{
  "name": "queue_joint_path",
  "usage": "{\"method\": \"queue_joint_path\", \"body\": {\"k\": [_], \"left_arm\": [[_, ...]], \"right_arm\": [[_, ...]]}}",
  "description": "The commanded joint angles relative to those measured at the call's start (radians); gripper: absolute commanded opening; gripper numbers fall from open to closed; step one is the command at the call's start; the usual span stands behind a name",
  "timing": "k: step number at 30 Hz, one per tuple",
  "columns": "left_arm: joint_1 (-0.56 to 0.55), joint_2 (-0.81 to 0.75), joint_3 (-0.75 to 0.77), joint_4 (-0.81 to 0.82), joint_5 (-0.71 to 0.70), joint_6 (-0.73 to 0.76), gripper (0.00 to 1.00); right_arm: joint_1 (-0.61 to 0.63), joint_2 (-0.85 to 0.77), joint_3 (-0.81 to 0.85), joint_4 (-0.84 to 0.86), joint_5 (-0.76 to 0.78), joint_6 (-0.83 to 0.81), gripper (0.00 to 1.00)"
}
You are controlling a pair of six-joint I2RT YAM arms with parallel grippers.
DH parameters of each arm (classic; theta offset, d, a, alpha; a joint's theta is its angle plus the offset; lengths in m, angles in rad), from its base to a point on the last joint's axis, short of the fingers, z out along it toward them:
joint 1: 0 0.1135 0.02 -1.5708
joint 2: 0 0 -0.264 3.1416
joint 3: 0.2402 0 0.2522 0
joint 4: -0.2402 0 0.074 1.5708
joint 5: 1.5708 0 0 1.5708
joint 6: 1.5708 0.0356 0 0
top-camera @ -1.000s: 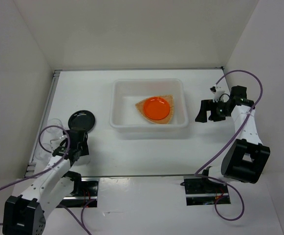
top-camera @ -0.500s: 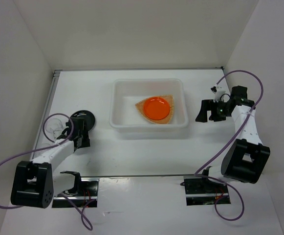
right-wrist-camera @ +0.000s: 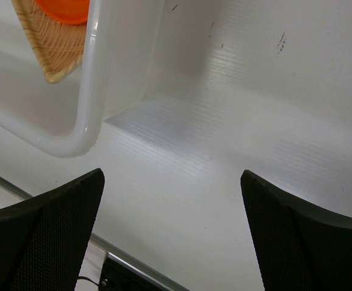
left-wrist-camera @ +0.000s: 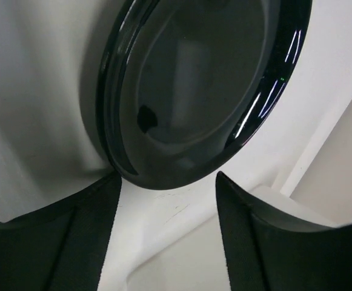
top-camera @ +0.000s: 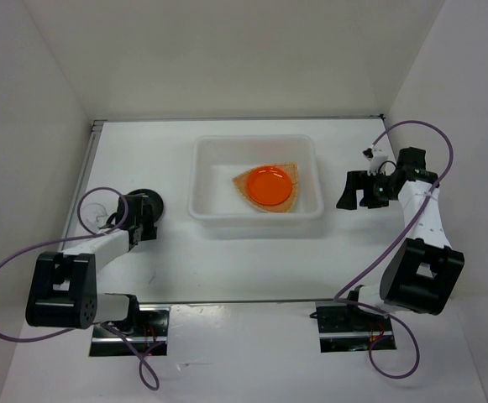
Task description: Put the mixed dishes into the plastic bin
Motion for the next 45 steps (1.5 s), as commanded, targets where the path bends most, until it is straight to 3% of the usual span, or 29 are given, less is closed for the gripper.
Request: {"method": "queue_joint_path", "body": {"k": [1,2,5,6,9,10,13,22,26,31,36,41,45], "left_arm": [[0.017,0.05,0.022,-0.047,0.023,0.05,0.68],[0.017,0.05,0.032,-0.047,0.023,0.05,0.59],[0.017,0.06,0.043,-0.067,0.023,0.05,0.47],[0.017,0.07,0.052,-0.067,0.023,0.05,0.37],[0.017,0.083,0.062,-0.087,0.033,0.059,0.22],[0.026,0.083,0.072,-0.087,0.033,0.068,0.11],[0.027,0.106,0.098,-0.115,0.033,0.068,0.0],[0.027,0.075,0.164,-0.172,-0.009,0.111,0.0],[0.027,0.018,0.273,-0.192,-0.052,0.169,0.0],[0.017,-0.009,0.504,-0.144,-0.03,0.356,0.0],[-0.027,-0.008,0.654,-0.043,0.077,0.508,0.0],[-0.11,0.21,0.882,-0.04,0.408,0.724,0.0],[-0.26,0.4,1.069,-0.147,0.45,0.849,0.0]], "right_arm": [[-0.007,0.005,0.0,0.029,-0.003,-0.008,0.98],[-0.007,0.005,0.0,0.029,-0.003,-0.008,0.98],[-0.007,0.005,0.0,0.029,-0.003,-0.008,0.98],[-0.007,0.005,0.0,0.029,-0.003,-0.008,0.98],[-0.016,0.005,0.0,0.029,-0.003,-0.008,0.98],[-0.016,0.005,0.0,0.029,-0.003,-0.008,0.98],[-0.016,0.005,0.0,0.029,-0.003,-0.008,0.98],[-0.016,0.005,0.0,0.029,-0.003,-0.008,0.98],[-0.016,0.005,0.0,0.029,-0.003,-0.008,0.98],[-0.016,0.005,0.0,0.029,-0.003,-0.008,0.98],[-0.016,0.005,0.0,0.039,0.006,0.001,0.98],[-0.016,0.005,0.0,0.048,0.015,0.012,0.98],[-0.016,0.005,-0.01,0.048,0.015,0.021,0.98]]}}
